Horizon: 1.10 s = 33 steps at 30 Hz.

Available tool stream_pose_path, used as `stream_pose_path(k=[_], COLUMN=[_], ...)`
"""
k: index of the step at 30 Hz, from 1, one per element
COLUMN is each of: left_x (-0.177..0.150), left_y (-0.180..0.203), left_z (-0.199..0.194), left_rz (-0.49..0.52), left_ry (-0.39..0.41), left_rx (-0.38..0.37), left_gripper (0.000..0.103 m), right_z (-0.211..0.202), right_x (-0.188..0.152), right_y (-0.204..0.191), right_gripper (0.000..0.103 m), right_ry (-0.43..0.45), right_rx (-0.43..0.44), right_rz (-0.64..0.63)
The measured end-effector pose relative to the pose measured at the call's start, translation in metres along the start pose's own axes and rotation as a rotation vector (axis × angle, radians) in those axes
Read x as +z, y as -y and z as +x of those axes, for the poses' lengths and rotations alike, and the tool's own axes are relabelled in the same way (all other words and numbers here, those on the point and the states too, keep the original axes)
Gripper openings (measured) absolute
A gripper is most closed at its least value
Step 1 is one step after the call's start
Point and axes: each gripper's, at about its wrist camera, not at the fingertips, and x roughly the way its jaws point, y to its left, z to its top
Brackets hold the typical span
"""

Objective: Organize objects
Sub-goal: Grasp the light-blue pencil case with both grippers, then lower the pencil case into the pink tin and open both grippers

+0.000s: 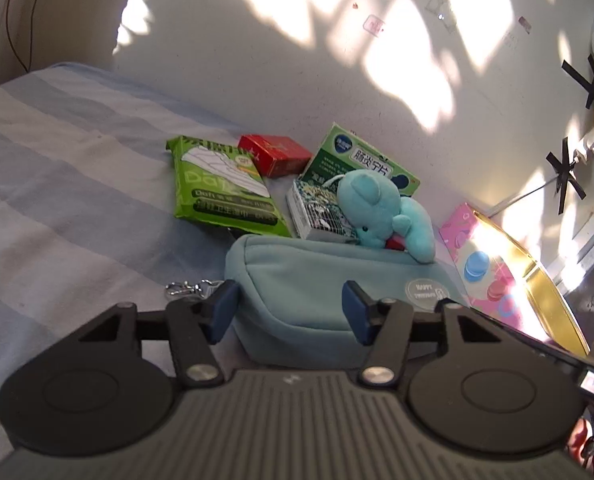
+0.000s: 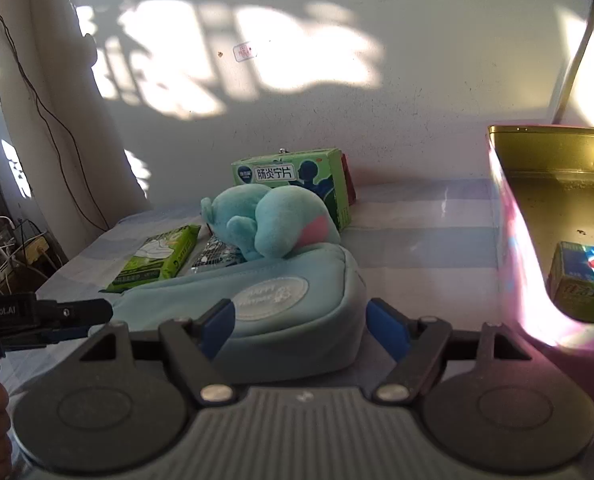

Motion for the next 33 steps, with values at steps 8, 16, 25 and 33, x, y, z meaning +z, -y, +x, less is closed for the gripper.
stream_pose_path(k=[8, 16, 25, 33], left_x=[-0.024, -0.056, 0.007, -0.002], left_y=[0.022, 0.059, 0.2, 0.292], left_z=[-0.017, -0.057, 0.003, 0.124], left_rz=[0.17, 0.227, 0.395, 0.468], left_ry=[0.065, 0.068, 0.196, 0.002], left_rx=[0.059, -0.057, -0.268, -0.283], left_gripper=[0.054, 0.054, 0.054, 0.054], right_z=[-0.006, -0.094, -0.167, -0.14], right_x=[-0.015, -0.051, 0.024, 0.047], right_y=[0.006, 0.024, 0.105, 0.226], right_gripper=[0.067, 0.066, 0.064, 0.064], right_ry=[-0.053, 0.035, 0.346, 0.201], right_rx=[0.039, 0.021, -0.186, -0.355], right_rz=[0.061, 0.083, 0.103, 0.232])
